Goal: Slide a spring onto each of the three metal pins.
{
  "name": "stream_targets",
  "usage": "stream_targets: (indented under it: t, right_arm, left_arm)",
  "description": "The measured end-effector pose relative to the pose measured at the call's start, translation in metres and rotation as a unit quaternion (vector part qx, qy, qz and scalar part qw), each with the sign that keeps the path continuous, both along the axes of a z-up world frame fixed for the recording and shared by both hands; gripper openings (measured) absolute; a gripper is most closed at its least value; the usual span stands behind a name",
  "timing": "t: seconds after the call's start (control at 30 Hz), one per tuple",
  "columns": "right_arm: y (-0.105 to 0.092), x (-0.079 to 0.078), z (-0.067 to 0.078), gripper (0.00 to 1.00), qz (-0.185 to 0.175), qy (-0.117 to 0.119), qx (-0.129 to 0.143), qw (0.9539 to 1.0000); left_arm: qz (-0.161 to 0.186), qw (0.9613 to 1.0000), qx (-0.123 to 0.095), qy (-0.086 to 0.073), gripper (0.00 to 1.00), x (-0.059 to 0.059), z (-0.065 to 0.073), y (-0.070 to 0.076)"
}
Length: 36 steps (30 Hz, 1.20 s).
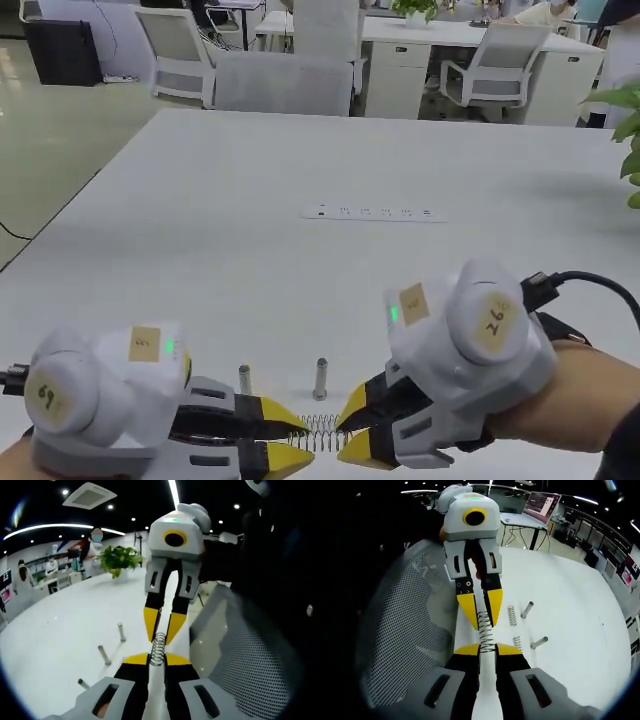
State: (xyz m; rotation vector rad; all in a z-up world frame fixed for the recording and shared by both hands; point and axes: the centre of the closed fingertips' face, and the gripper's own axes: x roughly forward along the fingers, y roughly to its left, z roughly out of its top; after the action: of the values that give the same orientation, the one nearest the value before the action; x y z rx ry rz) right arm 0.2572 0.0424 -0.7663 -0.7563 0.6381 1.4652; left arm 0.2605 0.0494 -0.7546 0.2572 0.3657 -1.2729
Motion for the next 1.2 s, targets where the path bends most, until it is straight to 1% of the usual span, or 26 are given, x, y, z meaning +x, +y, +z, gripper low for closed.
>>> stream_targets:
  t: [0.13, 0.2, 0.4, 0.63, 0.67, 0.77, 0.87, 1.07, 1.2]
  right_arm:
    - [0.000, 0.000, 0.000, 0.09, -0.006, 0.007, 0.005, 0.9999]
    - [0.000, 0.000, 0.000, 0.11, -0.008, 0.009, 0.007, 0.9999]
    - [0.000, -0.001, -0.005, 0.13, -0.013, 0.018, 0.006, 0.9997]
    - [0.000, -0.003, -0.009, 0.13, -0.013, 0.026, 0.005, 0.9996]
    - [0.001, -0.003, -0.009, 0.12, -0.012, 0.026, 0.005, 0.9996]
    - [0.003, -0.003, -0.009, 0.12, -0.012, 0.027, 0.008, 0.9995]
    - [0.004, -0.004, -0.008, 0.09, -0.008, 0.026, 0.009, 0.9996]
    - [0.004, -0.004, -0.008, 0.09, -0.007, 0.023, 0.009, 0.9997]
    - [0.004, -0.004, -0.006, 0.09, -0.009, 0.021, 0.009, 0.9997]
  left_arm:
    - [-0.002, 1.0000, -0.001, 0.001, 0.03, -0.001, 0.000, 0.000]
    - [-0.004, 1.0000, -0.004, 0.002, 0.03, -0.002, 0.001, -0.001]
    - [-0.008, 0.9999, -0.009, 0.001, 0.03, -0.003, 0.004, -0.002]
    - [-0.011, 0.9995, -0.030, -0.001, 0.03, -0.004, 0.013, -0.005]
    - [-0.012, 0.9994, -0.034, 0.001, 0.03, -0.005, 0.015, -0.006]
    - [-0.011, 0.9994, -0.032, -0.001, 0.03, -0.004, 0.014, -0.006]
    - [-0.013, 0.9993, -0.036, -0.001, 0.03, -0.005, 0.015, -0.006]
    - [-0.012, 0.9993, -0.034, -0.002, 0.03, -0.005, 0.014, -0.006]
    - [-0.011, 0.9994, -0.032, -0.003, 0.03, -0.004, 0.013, -0.006]
